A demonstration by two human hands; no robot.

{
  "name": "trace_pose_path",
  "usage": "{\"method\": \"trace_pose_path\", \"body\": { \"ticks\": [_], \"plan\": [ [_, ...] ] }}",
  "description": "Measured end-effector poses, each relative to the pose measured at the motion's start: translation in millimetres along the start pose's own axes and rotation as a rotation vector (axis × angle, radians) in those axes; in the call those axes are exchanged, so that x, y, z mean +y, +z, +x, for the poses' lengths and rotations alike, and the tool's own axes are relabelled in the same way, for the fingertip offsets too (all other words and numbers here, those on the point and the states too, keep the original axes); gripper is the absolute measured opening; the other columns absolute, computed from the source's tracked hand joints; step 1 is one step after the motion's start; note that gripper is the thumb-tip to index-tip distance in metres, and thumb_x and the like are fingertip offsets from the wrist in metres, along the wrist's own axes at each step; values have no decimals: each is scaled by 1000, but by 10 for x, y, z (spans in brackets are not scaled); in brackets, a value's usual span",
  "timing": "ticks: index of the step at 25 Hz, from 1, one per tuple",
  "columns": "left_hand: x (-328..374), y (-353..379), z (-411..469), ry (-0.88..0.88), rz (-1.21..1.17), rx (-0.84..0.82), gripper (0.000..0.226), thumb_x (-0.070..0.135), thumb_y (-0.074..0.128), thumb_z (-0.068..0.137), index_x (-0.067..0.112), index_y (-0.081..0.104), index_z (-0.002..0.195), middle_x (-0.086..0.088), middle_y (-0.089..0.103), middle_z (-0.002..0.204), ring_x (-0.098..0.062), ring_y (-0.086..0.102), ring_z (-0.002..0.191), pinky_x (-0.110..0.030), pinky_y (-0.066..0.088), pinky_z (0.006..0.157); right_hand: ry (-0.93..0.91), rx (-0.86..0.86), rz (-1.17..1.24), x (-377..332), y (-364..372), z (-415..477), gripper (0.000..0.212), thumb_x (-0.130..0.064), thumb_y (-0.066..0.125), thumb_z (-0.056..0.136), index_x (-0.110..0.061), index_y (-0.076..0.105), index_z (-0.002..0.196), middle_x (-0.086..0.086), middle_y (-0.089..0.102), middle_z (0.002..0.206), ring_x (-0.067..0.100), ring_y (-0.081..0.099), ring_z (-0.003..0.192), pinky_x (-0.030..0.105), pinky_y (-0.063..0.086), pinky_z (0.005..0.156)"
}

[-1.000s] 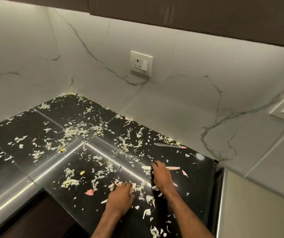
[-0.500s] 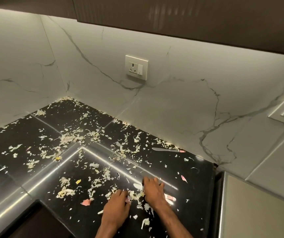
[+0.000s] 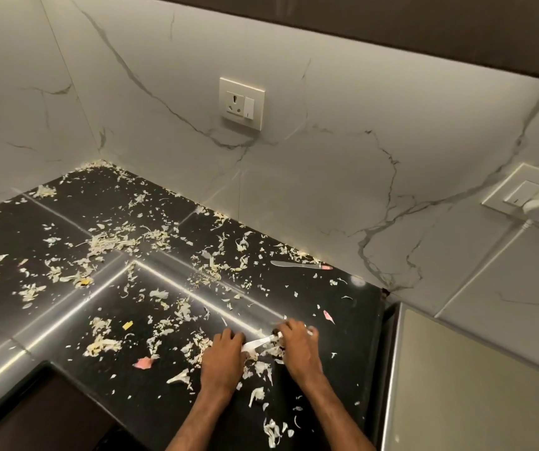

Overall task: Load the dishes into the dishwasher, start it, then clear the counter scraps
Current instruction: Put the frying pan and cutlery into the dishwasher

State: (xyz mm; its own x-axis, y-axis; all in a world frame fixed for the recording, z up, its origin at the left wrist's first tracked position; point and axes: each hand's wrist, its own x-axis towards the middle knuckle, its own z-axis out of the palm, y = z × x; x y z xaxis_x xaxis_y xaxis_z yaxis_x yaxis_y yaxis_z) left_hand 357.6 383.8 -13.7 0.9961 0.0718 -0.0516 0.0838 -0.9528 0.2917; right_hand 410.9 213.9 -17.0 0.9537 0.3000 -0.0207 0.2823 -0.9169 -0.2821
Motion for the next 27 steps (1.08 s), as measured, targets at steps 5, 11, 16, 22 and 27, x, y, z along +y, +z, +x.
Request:
{"method": "trace_pose_path", "body": {
  "ticks": [5, 11, 16, 22, 27],
  "plan": [
    [66, 68, 100, -22, 3, -6, 19, 31, 56, 97, 25, 58, 114, 6, 52, 114, -8, 49, 103, -21, 48, 81, 53, -50, -31, 397, -135, 95, 33, -22, 66, 90, -34, 59, 120, -14, 54, 121, 11, 47, 119, 43, 26, 109],
    [48, 79, 287, -34, 92, -147, 23, 21, 50, 98, 17, 53, 120, -4, 41, 127, -16, 41, 118, -33, 47, 99, -56, -226, -107, 419, -235, 258, 44, -3, 58, 87, -26, 47, 122, -5, 52, 126, 19, 42, 120, 52, 25, 108],
    [47, 68, 245, 10, 72, -168, 19, 30, 43, 102, 21, 52, 116, 1, 47, 122, -14, 47, 116, -43, 41, 104, -150, -185, -90, 512, -146, 107, 29, -14, 56, 92, -31, 48, 114, -11, 50, 117, 11, 44, 112, 44, 24, 109],
    [65, -186, 204, -41, -413, 116, 10, 21, 65, 93, 24, 64, 103, 11, 57, 101, -1, 56, 93, -19, 45, 87, -55, 114, -106, 479, -142, -70, 13, -22, 69, 88, -25, 60, 98, -9, 57, 99, 14, 53, 90, 33, 44, 84],
    [280, -596, 251, 56, -1040, 140, 13, 11, 77, 81, 19, 76, 92, 6, 75, 90, -4, 70, 87, -19, 56, 81, -137, 233, 54, 65, -352, -156, 13, -33, 71, 89, -26, 67, 98, -11, 60, 89, 4, 44, 80, 27, 38, 75]
  ]
}}
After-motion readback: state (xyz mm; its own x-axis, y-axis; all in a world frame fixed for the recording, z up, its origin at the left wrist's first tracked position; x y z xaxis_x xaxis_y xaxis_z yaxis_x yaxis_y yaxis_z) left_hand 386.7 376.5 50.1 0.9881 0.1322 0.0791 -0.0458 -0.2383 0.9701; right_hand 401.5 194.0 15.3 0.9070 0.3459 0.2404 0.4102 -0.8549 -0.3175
